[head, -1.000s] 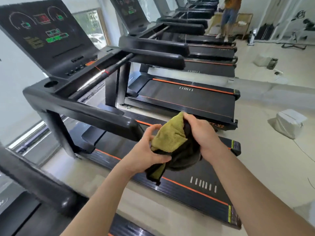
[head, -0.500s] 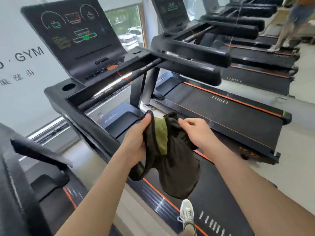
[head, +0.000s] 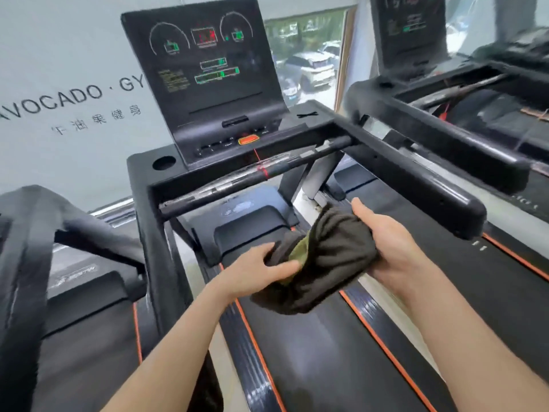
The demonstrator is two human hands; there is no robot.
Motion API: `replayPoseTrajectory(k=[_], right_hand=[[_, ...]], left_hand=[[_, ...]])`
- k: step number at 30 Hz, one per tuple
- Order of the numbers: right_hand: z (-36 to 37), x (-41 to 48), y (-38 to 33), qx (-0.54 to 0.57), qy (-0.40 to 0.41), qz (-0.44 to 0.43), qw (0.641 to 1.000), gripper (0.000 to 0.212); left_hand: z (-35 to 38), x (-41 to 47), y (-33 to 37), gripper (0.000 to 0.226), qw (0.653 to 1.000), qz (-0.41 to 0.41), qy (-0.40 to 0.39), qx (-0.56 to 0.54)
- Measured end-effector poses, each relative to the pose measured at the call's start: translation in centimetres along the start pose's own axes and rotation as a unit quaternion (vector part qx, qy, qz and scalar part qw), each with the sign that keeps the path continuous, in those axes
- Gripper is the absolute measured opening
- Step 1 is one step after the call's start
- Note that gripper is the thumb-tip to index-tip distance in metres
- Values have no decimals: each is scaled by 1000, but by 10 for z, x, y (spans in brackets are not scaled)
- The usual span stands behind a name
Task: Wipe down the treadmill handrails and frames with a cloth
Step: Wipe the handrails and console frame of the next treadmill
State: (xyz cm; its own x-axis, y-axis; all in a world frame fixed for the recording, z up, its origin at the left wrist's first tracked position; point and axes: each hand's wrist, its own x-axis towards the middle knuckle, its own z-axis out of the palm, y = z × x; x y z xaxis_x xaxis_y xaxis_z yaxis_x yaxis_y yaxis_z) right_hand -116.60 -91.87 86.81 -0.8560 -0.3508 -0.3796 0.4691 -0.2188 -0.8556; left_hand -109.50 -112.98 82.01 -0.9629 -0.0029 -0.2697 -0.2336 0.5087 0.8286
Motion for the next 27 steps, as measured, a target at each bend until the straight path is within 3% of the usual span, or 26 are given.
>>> replayPoseTrajectory(k=[3, 5, 7, 9, 11, 13, 16, 20, 23, 25, 27], right_hand=[[3, 32, -27, 47, -172, 6, 984, 26], [7, 59, -35, 15, -243, -20, 970, 40], [13, 84, -35, 11, -295, -20, 955, 48], [20, 107, -34, 33, -331, -13, 943, 47], [22, 128, -37, 72, -336, 11, 939, 40], [24, 154, -47, 56, -308, 39, 949, 32], [26, 198, -67, -130, -250, -1, 960, 31], [41, 242, -77, -344, -249, -63, 903, 33], [65, 270, -72, -451, -241, -116, 851, 29], [82, 291, -66, -469, -224, -119, 846, 24], [102, 309, -58, -441, -217, -97, 865, 24]], left_hand=[[5, 27, -8, 39, 980, 0, -38, 195], [11, 49, -11, 54, 969, -15, -8, 247], [20, 70, -15, 62, 986, -28, -13, 166], [36, 85, -11, 31, 998, -42, -49, 6], [54, 95, -10, 24, 985, -38, -9, -166], [60, 103, -11, 35, 953, -35, 95, -287], [46, 109, -9, 37, 904, -60, 219, -363], [4, 105, -14, 31, 920, -83, 268, -274], [-35, 103, -28, 42, 934, -114, 316, -119], [-62, 103, -38, 37, 930, -131, 341, -28], [-90, 107, -49, 38, 924, -130, 357, -37]])
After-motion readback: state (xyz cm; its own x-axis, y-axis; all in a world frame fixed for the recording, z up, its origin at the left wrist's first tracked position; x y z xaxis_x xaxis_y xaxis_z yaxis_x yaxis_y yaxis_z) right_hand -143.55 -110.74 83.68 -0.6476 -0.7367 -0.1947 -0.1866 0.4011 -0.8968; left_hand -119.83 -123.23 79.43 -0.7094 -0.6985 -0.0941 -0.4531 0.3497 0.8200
